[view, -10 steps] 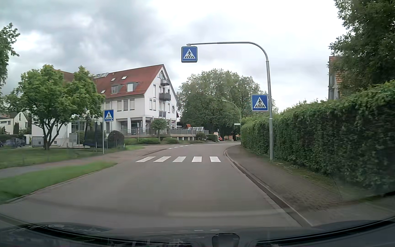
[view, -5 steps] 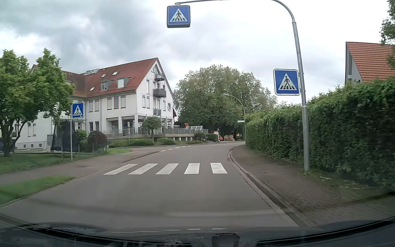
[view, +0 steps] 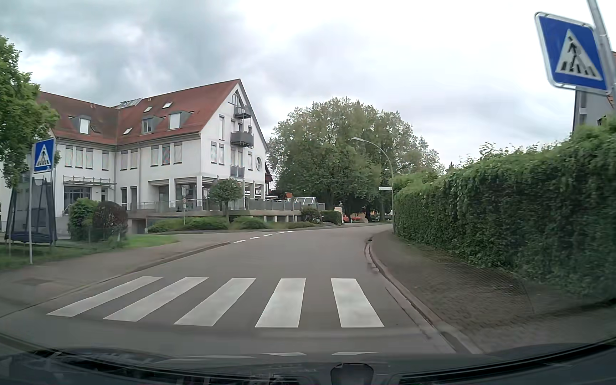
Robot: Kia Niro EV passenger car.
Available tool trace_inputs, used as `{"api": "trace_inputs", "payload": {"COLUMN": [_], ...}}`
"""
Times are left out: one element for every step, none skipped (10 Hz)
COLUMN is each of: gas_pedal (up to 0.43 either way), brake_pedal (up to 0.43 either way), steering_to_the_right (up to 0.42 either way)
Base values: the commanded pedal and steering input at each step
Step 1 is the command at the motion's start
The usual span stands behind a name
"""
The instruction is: Follow the waypoints while adhering to traffic rules and regulations
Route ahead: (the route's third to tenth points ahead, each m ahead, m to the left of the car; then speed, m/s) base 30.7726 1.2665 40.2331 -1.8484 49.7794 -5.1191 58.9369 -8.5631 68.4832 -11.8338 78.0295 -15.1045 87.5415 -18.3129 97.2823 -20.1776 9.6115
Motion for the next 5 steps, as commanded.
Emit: {"api": "trace_inputs", "payload": {"gas_pedal": [0.028, 0.028, 0.028, 0.039, 0.039], "brake_pedal": [0.0, 0.0, 0.0, 0.0, 0.0], "steering_to_the_right": [0.0, 0.001, 0.004, 0.008, 0.012]}}
